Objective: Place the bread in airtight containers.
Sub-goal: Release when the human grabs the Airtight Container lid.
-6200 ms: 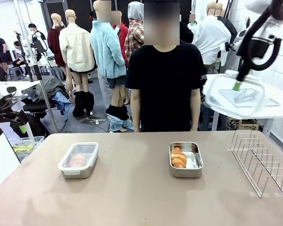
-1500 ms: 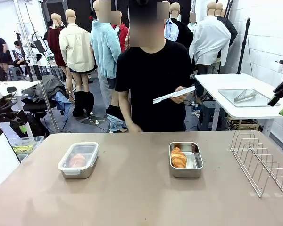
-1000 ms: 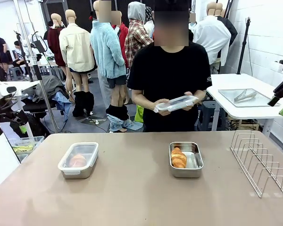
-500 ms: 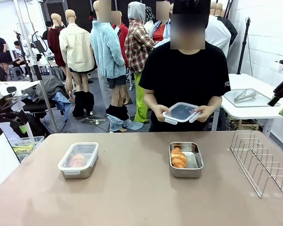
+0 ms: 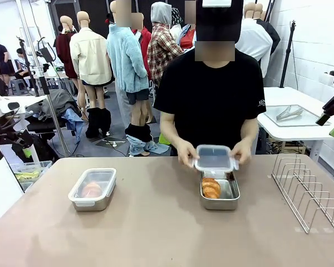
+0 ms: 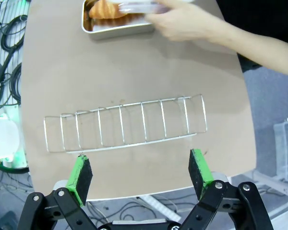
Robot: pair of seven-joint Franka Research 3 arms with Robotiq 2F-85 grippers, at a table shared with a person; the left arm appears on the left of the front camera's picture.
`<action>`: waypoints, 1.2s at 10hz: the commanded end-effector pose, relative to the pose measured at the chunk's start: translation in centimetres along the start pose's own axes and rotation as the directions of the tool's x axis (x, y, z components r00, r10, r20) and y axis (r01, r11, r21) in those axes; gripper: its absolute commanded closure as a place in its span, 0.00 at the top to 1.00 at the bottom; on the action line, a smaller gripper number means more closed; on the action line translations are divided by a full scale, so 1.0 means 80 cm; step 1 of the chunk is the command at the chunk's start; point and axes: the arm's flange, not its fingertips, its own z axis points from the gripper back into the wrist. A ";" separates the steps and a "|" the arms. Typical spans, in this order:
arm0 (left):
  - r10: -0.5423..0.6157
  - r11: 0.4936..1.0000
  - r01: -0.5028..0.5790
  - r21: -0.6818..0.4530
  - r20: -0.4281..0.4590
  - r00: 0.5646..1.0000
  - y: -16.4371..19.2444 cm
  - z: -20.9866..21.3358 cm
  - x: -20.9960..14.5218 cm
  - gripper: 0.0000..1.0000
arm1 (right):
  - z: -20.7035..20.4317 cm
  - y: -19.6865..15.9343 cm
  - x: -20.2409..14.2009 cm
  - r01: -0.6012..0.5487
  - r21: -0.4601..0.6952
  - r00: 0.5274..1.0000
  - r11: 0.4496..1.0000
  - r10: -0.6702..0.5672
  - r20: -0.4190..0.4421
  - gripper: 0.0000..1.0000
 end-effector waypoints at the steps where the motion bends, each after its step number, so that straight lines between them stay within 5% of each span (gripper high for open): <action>1: 0.003 1.000 -0.003 0.002 -0.003 1.000 0.001 0.002 -0.001 1.00 | 0.001 0.000 0.000 -0.014 0.012 1.000 1.000 0.014 -0.004 1.00; 12: 0.003 1.000 -0.003 0.002 -0.003 1.000 0.001 0.002 -0.001 1.00 | 0.001 0.000 0.000 -0.014 0.012 1.000 1.000 0.014 -0.004 1.00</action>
